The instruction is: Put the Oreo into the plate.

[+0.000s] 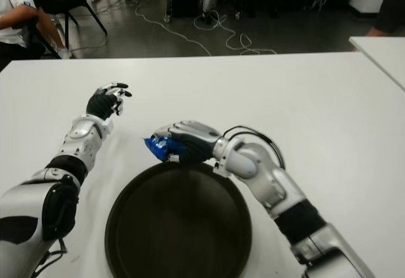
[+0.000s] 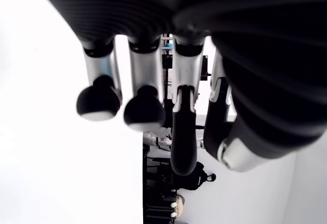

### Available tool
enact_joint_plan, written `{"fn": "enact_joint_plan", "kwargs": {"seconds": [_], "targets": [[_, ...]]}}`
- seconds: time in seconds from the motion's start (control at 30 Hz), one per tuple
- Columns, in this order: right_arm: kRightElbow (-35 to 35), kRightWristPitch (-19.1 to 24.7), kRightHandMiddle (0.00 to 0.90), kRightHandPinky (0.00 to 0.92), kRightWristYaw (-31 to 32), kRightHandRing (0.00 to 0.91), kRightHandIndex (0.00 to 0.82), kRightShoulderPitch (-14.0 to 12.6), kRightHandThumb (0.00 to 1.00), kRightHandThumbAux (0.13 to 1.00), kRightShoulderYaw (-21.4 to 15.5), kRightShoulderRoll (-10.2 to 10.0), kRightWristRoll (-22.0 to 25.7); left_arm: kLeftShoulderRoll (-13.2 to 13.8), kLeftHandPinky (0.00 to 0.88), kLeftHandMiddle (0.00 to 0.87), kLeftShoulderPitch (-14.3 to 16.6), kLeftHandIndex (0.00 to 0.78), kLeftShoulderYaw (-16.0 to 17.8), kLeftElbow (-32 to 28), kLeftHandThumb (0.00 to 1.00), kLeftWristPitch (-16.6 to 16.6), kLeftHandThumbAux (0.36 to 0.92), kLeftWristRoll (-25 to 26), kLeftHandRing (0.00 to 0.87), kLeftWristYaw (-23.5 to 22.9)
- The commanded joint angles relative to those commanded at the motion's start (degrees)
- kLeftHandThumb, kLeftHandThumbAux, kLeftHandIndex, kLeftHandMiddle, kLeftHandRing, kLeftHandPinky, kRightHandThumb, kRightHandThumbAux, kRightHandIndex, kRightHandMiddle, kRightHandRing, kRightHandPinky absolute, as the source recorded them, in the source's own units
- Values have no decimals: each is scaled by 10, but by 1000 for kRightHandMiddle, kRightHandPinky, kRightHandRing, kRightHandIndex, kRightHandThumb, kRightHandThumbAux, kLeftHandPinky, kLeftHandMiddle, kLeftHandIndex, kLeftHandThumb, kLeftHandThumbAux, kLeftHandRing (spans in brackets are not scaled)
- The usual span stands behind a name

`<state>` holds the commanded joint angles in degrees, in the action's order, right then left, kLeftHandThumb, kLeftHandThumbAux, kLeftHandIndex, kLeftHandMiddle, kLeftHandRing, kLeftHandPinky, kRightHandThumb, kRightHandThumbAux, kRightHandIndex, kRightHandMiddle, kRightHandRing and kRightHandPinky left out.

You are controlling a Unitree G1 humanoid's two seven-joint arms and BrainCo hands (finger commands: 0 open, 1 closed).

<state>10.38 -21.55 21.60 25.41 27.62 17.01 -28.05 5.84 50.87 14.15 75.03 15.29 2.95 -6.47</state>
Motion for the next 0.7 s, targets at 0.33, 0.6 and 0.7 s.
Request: {"fn": "enact_joint_plan", "kwargs": {"seconds": [0.33, 0.6, 0.7], "targets": [[23, -22, 593, 541, 11, 585, 422, 0, 694, 733, -4, -18, 23, -2, 837, 531, 1, 407, 0, 0, 851, -2, 665, -1, 839, 4], [24, -12, 569, 511, 37, 561, 421, -2, 694, 734, -1, -20, 33, -2, 836, 533, 1, 407, -6, 0, 851, -1, 665, -7, 841, 9], [27, -13, 567, 512, 40, 562, 421, -2, 694, 734, -1, -21, 32, -2, 836, 531, 1, 406, -6, -1, 850, -1, 666, -5, 840, 8]]}}
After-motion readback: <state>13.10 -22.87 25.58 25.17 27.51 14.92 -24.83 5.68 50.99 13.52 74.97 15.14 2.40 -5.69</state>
